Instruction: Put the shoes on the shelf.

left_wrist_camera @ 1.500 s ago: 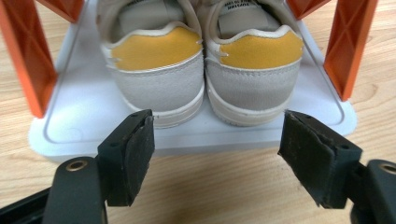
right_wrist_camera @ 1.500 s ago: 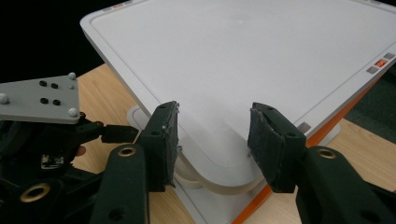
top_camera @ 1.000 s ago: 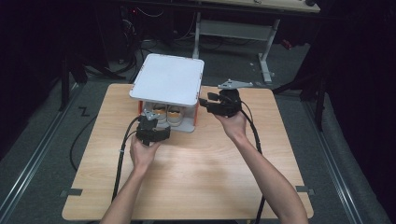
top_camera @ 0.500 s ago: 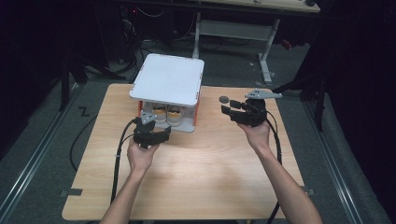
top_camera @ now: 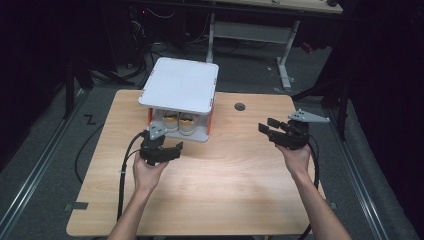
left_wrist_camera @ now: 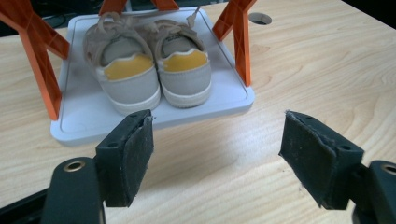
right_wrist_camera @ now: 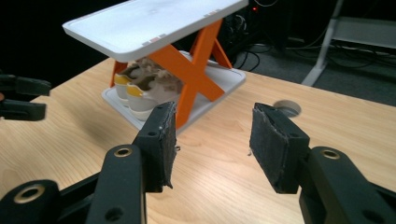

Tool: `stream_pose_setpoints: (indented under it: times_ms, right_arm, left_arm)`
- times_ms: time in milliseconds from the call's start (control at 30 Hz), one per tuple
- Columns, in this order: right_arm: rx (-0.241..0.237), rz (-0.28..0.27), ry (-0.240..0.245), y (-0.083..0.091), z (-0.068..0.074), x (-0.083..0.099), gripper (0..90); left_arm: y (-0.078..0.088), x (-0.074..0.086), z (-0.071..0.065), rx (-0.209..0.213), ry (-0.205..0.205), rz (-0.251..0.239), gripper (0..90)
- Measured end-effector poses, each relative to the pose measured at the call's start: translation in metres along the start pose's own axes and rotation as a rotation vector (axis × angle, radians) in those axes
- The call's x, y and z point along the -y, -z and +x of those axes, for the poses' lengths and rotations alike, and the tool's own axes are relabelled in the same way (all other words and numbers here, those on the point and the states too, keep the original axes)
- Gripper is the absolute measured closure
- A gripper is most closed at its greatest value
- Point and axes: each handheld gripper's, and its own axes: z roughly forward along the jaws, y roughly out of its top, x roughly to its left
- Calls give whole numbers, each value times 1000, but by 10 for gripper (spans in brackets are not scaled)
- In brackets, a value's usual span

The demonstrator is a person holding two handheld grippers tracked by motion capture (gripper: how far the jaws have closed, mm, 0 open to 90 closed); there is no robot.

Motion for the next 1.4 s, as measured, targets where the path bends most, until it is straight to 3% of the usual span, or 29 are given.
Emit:
stream_pose_setpoints:
  times_ms: [300,633,1033,1400]
  right_arm:
    - [35,6,-18,19,-9,23,502]
    - [60,18,-48,28,-16,51,499]
    - [105,70,-99,27,-25,90,495]
    - [160,122,-130,19,-35,116,494]
  left_arm:
    - [9,10,3,8,3,2,227]
    - [11,27,7,4,28,21,203]
    - [10,49,16,-20,58,50,195]
    - [-2,64,24,-60,71,88,195]
